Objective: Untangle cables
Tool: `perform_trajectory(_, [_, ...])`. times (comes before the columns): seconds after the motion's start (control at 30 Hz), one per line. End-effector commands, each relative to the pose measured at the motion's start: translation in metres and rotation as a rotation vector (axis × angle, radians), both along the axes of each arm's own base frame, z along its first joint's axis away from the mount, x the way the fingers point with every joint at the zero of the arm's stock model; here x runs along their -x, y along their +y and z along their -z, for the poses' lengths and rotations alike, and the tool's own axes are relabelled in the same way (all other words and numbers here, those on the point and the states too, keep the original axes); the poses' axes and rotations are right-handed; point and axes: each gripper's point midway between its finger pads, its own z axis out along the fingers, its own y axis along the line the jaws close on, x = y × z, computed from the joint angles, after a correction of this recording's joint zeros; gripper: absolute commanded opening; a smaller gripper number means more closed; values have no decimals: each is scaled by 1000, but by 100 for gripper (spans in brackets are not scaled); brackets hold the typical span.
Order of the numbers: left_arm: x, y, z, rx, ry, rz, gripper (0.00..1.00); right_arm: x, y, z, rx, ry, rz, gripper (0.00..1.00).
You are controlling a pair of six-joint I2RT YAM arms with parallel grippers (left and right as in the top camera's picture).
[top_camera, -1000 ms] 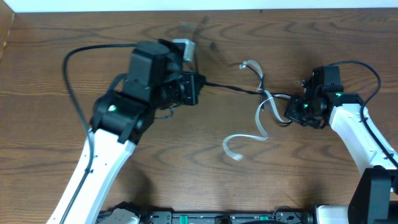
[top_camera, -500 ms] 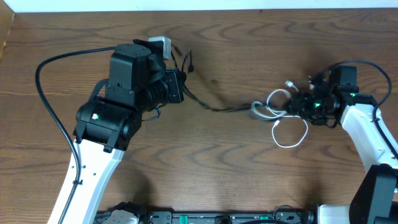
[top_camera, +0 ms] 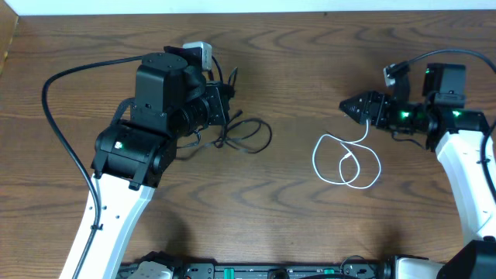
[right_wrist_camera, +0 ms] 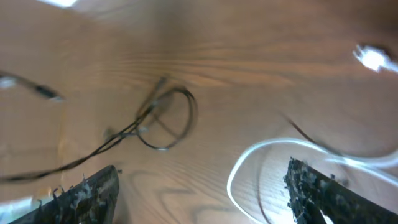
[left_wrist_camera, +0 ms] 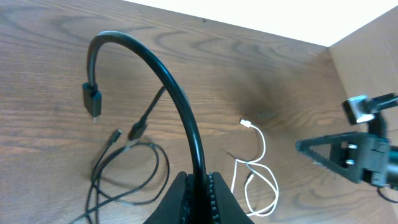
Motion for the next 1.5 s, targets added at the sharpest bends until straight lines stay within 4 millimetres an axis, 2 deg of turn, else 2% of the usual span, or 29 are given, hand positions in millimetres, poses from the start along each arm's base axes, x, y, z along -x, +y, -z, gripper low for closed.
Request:
perform_trajectory(0.0, [2,-5,-14,45,-20,23,7,1,-21,22,140,105,151,82])
perform_trajectory(0.1, [7,-17,-14,76,-5,80,8,7,-31,30,199,143,180,80])
perform_trajectory(0.17, [9,-22,-7,69,21,96,7,10,-36,34,227,162,194,79])
perform_trajectory(0.3, [7,-39,21,38,105,133,8,18,-46,41,287,199,213,70])
perform_trajectory(0.4, [-3,-53,58,5,204,152,7,21,-43,45,300,183,152,61])
perform_trajectory(0.43, [-6,-55,69,4,238,144,8,23,-40,46,299,176,120,61])
perform_trajectory(0.47, [-11,-58,88,7,306,118,8,28,-33,48,303,164,48,61])
perform_trajectory(0.6, [-21,-63,133,10,460,47,8,40,-24,61,334,193,-57,60])
perform_trajectory(0.63, [-24,-64,153,13,529,10,8,46,-19,70,343,225,-103,60])
perform_trajectory(0.77, [-27,-74,187,5,613,-2,8,56,-12,91,354,299,-172,59])
perform_trajectory(0.83, [-27,-80,200,-7,631,6,15,59,-11,98,354,330,-186,58])
perform_trajectory(1.0, [-27,-100,226,-28,648,41,47,65,-5,120,356,398,-230,53])
perform_trajectory(1.03, [-28,-105,236,-42,648,45,54,67,-1,126,365,405,-265,48])
perform_trajectory(1.1, [-28,-107,247,-60,658,39,55,69,3,130,380,411,-284,41])
perform_trajectory(1.13, [-28,-107,251,-66,662,38,55,69,3,131,391,409,-289,33])
perform_trajectory(1.2, [-29,-104,262,-89,679,13,55,66,6,131,400,398,-288,17])
perform_trajectory(1.23, [-29,-102,267,-99,687,-4,55,64,6,131,397,392,-275,4])
perform_trajectory(1.27, [-29,-101,272,-106,693,-9,55,59,7,130,393,384,-255,1])
perform_trajectory(1.37, [-28,-101,284,-117,714,-12,55,44,5,119,384,347,-211,1])
perform_trajectory(1.4, [-28,-101,289,-122,721,-11,55,24,2,98,372,299,-157,1])
perform_trajectory(1.47, [-28,-102,292,-124,723,-10,55,4,-3,73,358,248,-99,1])
